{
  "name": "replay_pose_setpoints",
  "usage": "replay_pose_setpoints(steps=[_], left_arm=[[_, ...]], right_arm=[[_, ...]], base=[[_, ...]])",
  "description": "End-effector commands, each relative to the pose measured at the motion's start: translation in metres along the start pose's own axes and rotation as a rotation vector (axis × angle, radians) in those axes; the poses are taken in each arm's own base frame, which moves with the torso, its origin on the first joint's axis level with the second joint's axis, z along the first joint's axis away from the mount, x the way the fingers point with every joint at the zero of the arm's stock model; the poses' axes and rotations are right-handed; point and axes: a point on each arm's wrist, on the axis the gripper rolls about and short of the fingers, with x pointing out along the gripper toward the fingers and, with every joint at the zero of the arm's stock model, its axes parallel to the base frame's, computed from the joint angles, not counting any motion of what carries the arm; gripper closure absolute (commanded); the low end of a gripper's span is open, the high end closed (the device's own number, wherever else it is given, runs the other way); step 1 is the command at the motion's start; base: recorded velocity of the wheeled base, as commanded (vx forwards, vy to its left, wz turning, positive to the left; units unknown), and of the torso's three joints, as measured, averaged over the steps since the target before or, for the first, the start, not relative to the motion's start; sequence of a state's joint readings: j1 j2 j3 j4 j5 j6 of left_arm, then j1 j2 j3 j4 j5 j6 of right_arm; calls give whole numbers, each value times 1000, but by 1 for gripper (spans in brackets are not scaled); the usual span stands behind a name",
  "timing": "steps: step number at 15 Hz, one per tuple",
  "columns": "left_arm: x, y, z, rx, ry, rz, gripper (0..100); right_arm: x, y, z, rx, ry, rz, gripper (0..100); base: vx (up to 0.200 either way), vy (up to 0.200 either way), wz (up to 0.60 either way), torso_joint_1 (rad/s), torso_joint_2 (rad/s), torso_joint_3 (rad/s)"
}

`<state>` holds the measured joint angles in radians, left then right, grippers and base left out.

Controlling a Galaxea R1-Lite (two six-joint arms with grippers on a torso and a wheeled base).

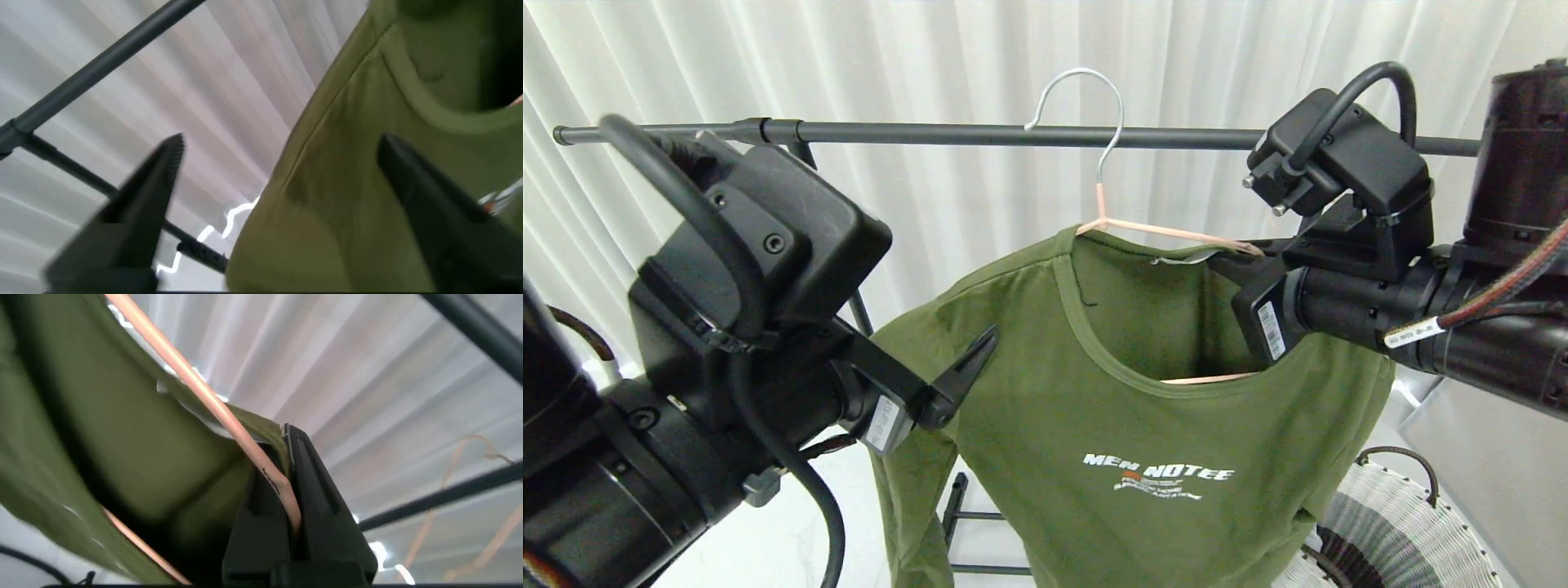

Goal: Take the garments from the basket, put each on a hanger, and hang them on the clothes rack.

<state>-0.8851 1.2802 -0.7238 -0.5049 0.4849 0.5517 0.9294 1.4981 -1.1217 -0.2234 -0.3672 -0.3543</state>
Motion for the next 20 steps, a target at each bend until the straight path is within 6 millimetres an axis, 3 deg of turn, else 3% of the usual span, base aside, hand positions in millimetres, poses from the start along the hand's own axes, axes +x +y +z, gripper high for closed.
replay_pose_setpoints(steps=[1, 6, 8, 13, 17, 18, 20], left_arm=[[-6, 5, -5, -7, 5, 17, 0], [-29, 19, -37, -2, 71, 86, 0], [-32, 15, -64, -26, 160, 91, 0], [-14, 12, -97, -154, 279, 27, 0], [-10, 16, -103, -166, 286, -1, 0], [-10, 15, -103, -166, 287, -2, 100], [-10, 17, -104, -169, 294, 10, 100]], right_arm=[[-8, -5, 3, 8, -17, -15, 100], [-28, -20, 3, 11, -43, -55, 100], [-33, -23, 4, 14, -51, -61, 100], [-42, -21, 9, 10, -87, -29, 100], [-47, -16, 12, 10, -106, -2, 100], [-48, -15, 13, 10, -108, 0, 100], [-48, -15, 13, 10, -108, -1, 100]], base=[[0, 0, 0, 0, 0, 0], [0, 0, 0, 0, 0, 0], [0, 0, 0, 0, 0, 0], [0, 0, 0, 0, 0, 0], [0, 0, 0, 0, 0, 0], [0, 0, 0, 0, 0, 0], [0, 0, 0, 0, 0, 0]])
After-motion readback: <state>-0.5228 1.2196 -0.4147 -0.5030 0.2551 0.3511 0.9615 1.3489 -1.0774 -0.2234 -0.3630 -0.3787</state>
